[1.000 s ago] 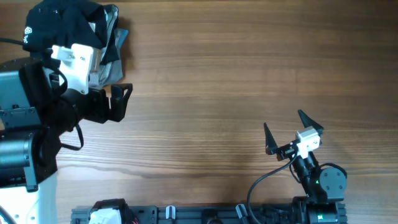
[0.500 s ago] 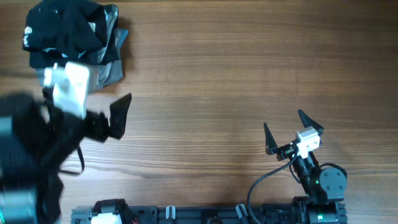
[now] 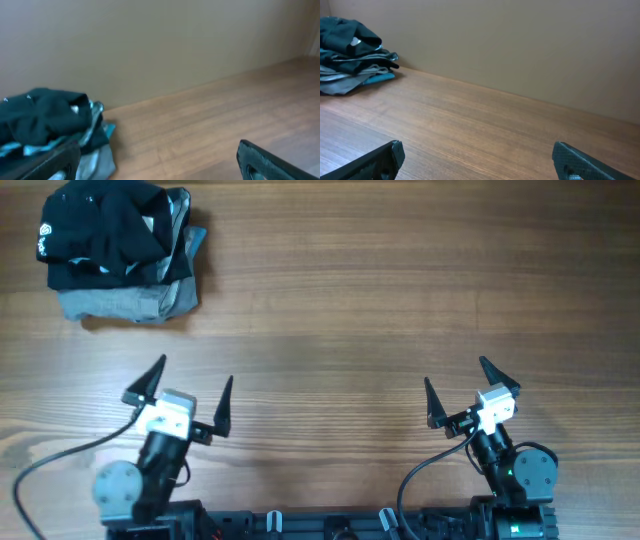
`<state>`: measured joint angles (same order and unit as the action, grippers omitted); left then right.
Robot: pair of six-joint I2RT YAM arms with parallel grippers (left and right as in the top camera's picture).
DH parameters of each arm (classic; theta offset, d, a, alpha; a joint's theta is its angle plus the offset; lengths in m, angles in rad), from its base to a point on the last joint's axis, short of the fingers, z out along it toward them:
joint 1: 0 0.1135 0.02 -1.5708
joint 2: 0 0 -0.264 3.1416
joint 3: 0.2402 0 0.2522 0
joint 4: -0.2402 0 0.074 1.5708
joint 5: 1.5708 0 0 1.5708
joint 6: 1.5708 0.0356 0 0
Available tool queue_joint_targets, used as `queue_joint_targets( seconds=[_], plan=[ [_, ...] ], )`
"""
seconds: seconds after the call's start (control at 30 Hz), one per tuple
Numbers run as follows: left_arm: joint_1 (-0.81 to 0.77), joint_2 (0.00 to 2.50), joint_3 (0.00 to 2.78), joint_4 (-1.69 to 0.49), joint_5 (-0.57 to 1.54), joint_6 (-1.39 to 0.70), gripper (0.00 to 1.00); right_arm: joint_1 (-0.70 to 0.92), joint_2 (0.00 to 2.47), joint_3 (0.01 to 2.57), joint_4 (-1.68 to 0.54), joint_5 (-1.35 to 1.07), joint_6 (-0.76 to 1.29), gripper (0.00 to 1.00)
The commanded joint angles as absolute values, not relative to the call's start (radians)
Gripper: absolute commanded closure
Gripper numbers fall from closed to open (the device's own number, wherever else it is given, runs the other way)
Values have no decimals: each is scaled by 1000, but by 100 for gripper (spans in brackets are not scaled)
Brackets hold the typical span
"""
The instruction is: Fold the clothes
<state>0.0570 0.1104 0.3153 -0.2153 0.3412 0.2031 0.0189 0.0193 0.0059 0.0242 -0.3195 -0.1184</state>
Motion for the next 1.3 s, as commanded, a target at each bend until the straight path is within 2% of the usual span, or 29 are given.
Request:
queue_joint_targets(
  seconds=[0.0,0.17,0.2,1.27],
  plan=[
    [52,3,145,-105,339,146,0,23,11,5,29,-314,-131,0],
    [42,3,3,-1,347,146,0,23,11,5,29,-314,-131,0],
    [35,3,6,-49,346,146,0,23,11,5,29,-314,-131,0],
    [28,6,6,-45,346,146,0,23,11,5,28,-314,-131,0]
  ],
)
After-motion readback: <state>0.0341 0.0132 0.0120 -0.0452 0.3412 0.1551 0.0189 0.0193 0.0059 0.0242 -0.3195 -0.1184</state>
